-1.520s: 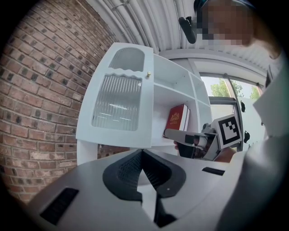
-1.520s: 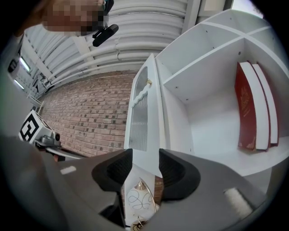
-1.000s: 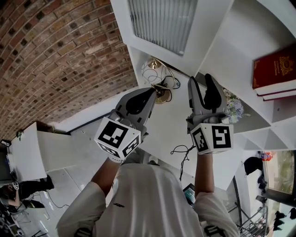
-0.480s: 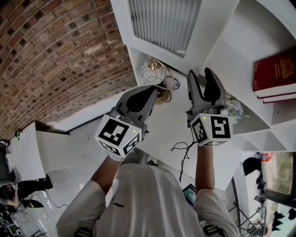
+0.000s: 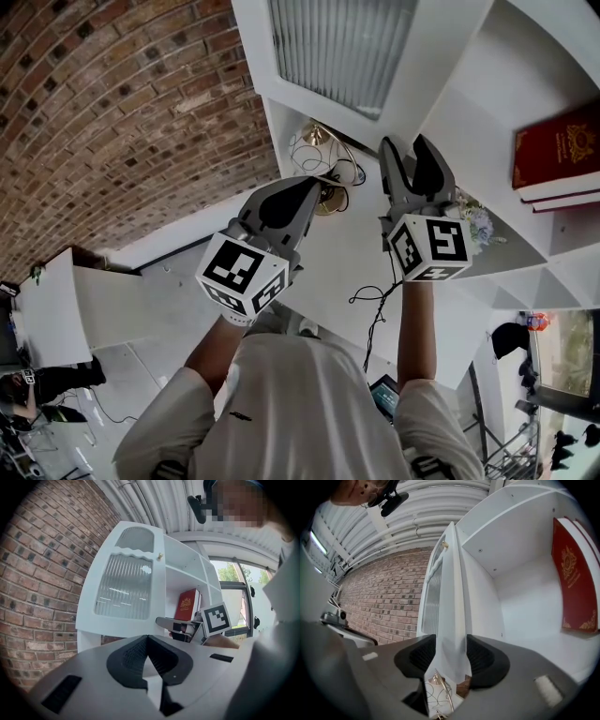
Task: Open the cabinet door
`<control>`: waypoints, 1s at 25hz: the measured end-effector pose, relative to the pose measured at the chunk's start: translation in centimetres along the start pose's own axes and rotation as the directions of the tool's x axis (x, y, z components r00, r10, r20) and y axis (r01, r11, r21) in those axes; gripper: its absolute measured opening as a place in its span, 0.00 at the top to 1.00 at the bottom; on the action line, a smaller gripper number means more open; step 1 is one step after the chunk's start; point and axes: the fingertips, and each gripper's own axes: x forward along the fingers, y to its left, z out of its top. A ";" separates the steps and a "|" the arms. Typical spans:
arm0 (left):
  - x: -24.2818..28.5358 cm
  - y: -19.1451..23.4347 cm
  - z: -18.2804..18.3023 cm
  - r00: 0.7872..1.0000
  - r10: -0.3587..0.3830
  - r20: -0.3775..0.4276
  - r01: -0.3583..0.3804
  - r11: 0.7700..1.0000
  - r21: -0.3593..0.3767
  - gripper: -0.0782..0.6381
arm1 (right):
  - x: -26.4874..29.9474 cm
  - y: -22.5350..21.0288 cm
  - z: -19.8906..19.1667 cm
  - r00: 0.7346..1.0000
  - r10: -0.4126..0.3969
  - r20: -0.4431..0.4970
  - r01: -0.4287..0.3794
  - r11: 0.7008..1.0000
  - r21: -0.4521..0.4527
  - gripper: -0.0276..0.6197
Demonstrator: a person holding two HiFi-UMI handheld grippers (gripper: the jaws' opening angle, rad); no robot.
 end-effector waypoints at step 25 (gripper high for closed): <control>-3.5 -0.1 -0.7 1.000 0.017 -0.004 -0.018 1.000 -0.015 0.88 | -1.3 1.0 -0.2 0.998 -0.062 -0.003 0.062 0.998 0.001 0.75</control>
